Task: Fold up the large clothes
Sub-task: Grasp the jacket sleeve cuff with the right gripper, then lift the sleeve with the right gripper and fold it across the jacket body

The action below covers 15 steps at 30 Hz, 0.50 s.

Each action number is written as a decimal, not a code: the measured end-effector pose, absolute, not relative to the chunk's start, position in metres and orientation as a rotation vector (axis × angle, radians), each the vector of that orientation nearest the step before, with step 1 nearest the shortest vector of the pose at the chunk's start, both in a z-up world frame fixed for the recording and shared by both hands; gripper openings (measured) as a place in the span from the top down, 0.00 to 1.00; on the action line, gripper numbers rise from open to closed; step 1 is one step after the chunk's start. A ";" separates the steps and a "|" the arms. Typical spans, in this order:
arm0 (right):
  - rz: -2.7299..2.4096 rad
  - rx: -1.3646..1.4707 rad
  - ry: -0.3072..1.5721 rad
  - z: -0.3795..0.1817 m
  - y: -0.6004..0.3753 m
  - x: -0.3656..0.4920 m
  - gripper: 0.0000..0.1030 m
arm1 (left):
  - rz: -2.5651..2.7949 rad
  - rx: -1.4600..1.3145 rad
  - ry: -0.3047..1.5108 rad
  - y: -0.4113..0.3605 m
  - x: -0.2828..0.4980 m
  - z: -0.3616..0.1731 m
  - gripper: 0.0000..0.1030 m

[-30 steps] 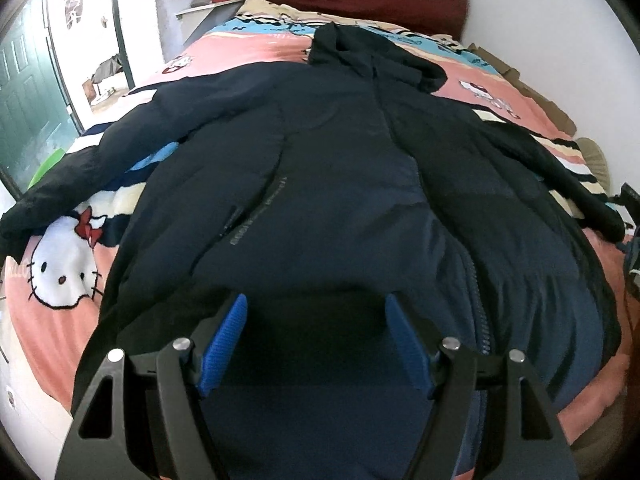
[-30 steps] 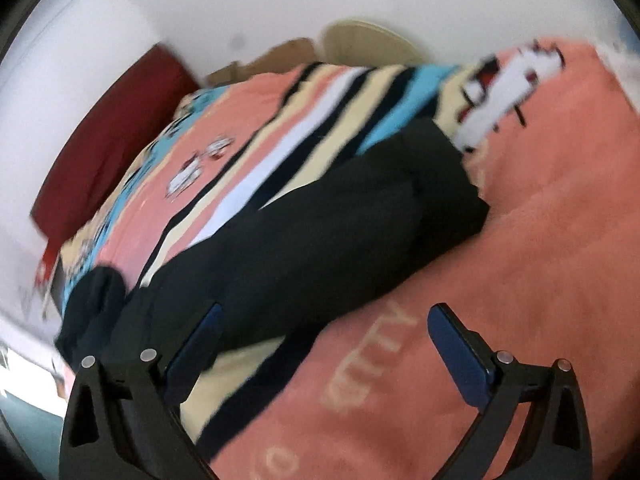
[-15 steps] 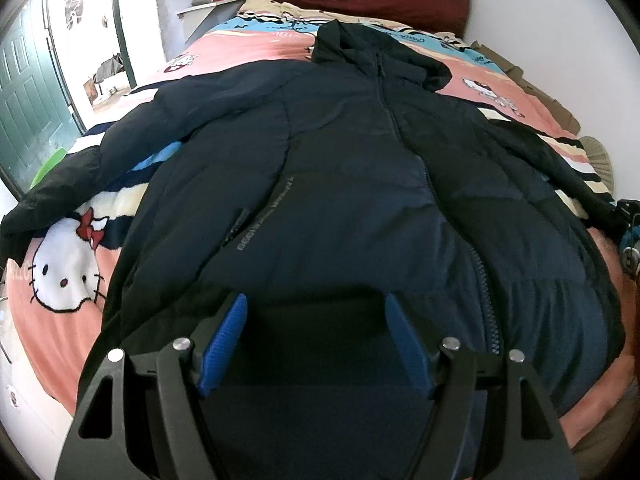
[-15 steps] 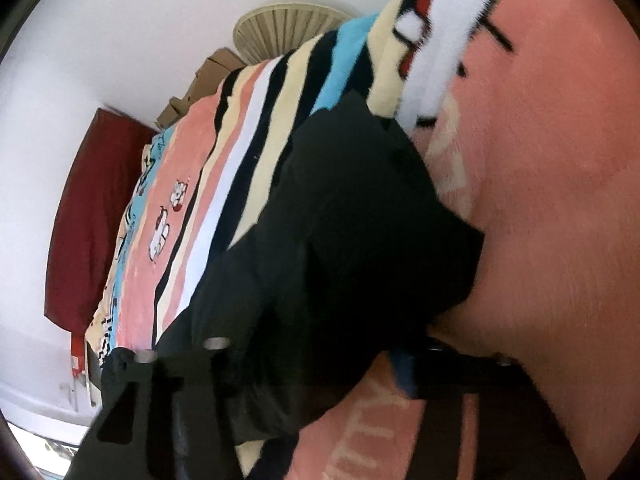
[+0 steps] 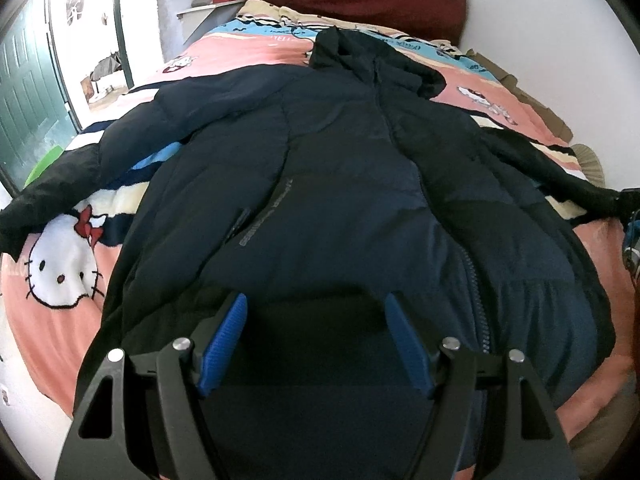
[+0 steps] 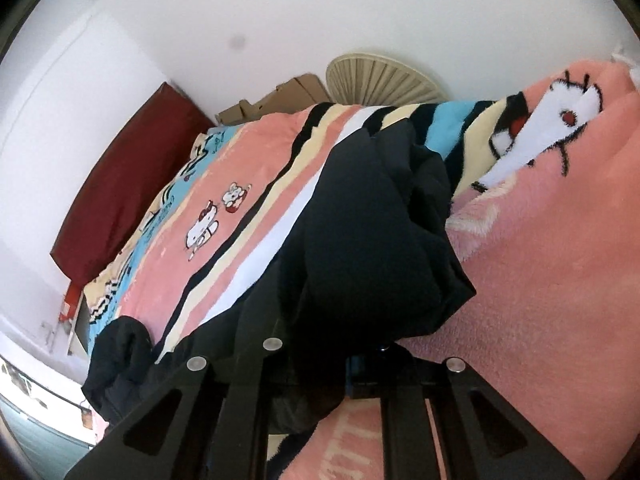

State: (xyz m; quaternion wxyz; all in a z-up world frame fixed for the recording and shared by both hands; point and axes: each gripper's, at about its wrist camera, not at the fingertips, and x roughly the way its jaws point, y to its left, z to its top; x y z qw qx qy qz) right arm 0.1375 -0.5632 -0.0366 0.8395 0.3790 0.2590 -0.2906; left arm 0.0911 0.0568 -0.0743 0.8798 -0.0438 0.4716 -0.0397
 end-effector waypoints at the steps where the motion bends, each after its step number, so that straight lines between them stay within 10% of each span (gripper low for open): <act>1: -0.620 0.801 0.553 -0.035 -0.562 0.138 0.89 | -0.085 -0.097 0.981 0.058 0.091 -0.074 0.32; 15: -0.676 0.601 0.641 0.035 -0.509 0.179 0.91 | -0.149 -0.184 0.923 0.075 0.086 -0.065 0.32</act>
